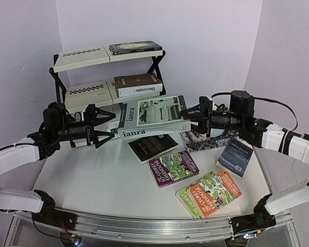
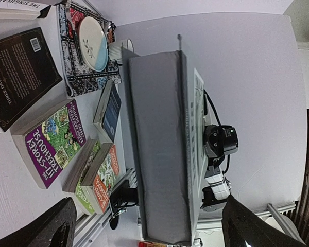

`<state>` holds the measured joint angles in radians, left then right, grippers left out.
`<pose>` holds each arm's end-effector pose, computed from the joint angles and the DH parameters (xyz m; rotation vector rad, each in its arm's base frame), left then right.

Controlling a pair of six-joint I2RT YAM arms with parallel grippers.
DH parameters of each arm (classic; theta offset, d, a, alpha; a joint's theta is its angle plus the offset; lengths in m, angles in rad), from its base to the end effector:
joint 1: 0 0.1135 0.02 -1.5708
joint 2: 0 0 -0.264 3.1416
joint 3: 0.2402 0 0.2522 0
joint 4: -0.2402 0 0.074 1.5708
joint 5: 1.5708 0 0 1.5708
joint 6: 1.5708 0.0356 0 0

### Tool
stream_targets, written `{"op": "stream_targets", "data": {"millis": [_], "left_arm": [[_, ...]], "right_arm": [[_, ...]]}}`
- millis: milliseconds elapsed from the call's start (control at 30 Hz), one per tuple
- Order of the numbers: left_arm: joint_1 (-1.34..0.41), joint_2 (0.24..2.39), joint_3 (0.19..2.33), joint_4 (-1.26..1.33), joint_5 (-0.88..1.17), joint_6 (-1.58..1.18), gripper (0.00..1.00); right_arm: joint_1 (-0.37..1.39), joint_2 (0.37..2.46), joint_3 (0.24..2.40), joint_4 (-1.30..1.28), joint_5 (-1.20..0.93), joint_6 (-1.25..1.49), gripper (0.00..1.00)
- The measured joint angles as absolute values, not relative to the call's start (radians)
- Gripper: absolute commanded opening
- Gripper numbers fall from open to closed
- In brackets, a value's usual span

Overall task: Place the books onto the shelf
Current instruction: Pass from the right arm to the left

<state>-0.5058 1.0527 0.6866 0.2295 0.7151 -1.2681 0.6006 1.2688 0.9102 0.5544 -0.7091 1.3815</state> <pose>0.1981 -0.1364 0.2974 -0.1385 2.0886 -1.8150 0.2270 0.1836 0.3554 -0.0600 1.8115 2.0186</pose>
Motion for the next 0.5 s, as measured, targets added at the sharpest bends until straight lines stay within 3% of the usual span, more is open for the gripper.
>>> {"op": "stream_targets", "data": {"millis": [300, 400, 500], "left_arm": [[-0.535, 1.058, 0.688, 0.300, 0.728, -1.325, 0.92], [-0.546, 1.067, 0.688, 0.321, 0.730, -1.341, 0.83], [-0.557, 1.073, 0.688, 0.338, 0.730, -1.358, 0.66]], "right_arm": [[0.647, 1.306, 0.917, 0.611, -0.688, 1.423, 0.29], [0.659, 1.316, 0.920, 0.629, -0.684, 1.434, 0.29], [0.672, 1.325, 0.926, 0.637, -0.679, 1.441, 0.30]]}}
